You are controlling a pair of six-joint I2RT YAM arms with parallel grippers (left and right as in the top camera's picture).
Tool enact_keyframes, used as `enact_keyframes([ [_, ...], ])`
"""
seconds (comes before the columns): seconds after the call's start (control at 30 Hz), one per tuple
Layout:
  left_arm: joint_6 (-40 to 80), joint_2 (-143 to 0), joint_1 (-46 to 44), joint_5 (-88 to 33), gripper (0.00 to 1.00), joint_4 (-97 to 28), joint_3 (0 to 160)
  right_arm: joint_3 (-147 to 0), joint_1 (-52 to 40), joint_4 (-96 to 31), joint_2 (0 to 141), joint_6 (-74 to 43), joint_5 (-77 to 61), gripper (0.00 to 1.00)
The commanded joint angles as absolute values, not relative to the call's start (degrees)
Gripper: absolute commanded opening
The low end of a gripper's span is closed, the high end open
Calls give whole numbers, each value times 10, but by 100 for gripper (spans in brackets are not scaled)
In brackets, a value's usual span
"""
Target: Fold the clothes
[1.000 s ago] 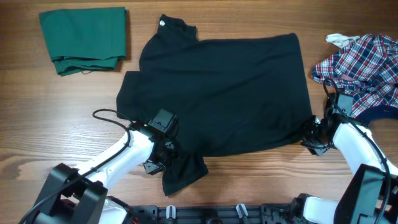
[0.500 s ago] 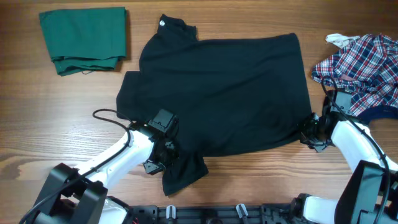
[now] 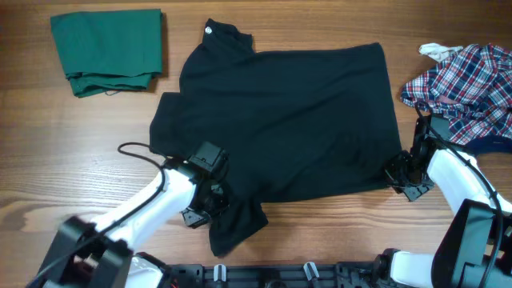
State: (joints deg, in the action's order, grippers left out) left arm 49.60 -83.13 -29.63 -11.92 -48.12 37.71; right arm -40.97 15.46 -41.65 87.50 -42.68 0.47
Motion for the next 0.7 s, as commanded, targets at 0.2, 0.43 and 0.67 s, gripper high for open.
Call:
enact_keyframes([
  [0.2, 482, -722, -296, -125, 4, -491, 379, -418, 156, -416, 826, -435, 8, 4],
  [0.43, 437, -688, -296, -114, 4, -470, 380, -418, 156, -412, 752, -435, -16, 4],
  [0.67, 437, -681, -296, -100, 4, -409, 380, -418, 156, -400, 734, -435, -31, 4],
])
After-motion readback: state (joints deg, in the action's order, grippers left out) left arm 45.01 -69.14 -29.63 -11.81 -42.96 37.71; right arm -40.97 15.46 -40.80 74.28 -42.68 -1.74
